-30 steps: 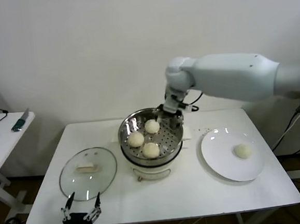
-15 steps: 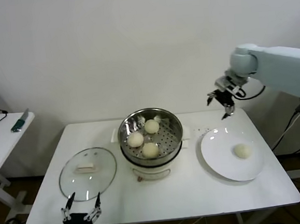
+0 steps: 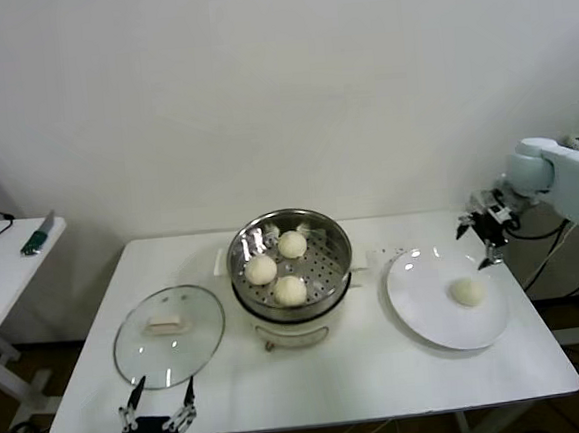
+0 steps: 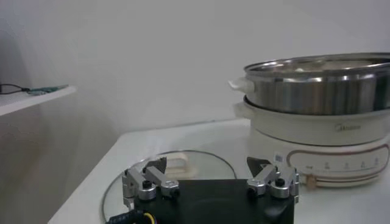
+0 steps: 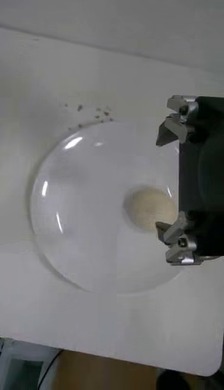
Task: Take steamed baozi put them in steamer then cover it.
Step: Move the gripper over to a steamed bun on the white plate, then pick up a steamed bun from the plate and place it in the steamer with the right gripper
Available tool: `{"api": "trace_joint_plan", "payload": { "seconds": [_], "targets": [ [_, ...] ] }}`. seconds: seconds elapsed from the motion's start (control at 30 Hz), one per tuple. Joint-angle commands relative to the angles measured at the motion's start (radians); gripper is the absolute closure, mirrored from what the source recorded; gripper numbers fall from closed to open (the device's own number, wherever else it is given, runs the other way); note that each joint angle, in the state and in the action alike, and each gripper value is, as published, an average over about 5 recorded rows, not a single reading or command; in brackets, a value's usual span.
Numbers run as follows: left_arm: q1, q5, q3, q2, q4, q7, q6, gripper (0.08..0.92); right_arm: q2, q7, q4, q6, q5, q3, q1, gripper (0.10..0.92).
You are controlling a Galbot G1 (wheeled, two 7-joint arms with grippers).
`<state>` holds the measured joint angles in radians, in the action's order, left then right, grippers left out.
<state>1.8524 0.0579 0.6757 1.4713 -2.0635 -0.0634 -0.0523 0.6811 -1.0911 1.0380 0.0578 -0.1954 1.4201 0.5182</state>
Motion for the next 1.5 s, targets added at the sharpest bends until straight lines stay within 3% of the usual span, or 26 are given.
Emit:
{"api": "trace_joint_plan", "payload": {
  "seconds": [0.03, 1.03, 1.33, 1.5],
  "targets": [
    [0.003, -0.005, 0.000, 0.004, 0.002, 0.000, -0.001, 0.177, -0.046, 0.018, -0.071, -0.020, 0.114, -0.216, -0.260, 0.203],
    [0.001, -0.024, -0.003, 0.012, 0.004, -0.003, 0.004, 0.177, 0.110, 0.066, -0.253, -0.023, 0.237, -0.397, -0.428, 0.203],
    [-0.001, -0.024, -0.001, 0.010, 0.001, -0.003, 0.006, 0.177, 0.102, 0.045, -0.239, -0.026, 0.227, -0.382, -0.397, 0.359],
    [-0.003, -0.023, -0.002, 0.010, 0.000, -0.003, 0.005, 0.177, 0.071, 0.036, -0.169, -0.046, 0.141, -0.282, -0.288, 0.380]
  ]
}}
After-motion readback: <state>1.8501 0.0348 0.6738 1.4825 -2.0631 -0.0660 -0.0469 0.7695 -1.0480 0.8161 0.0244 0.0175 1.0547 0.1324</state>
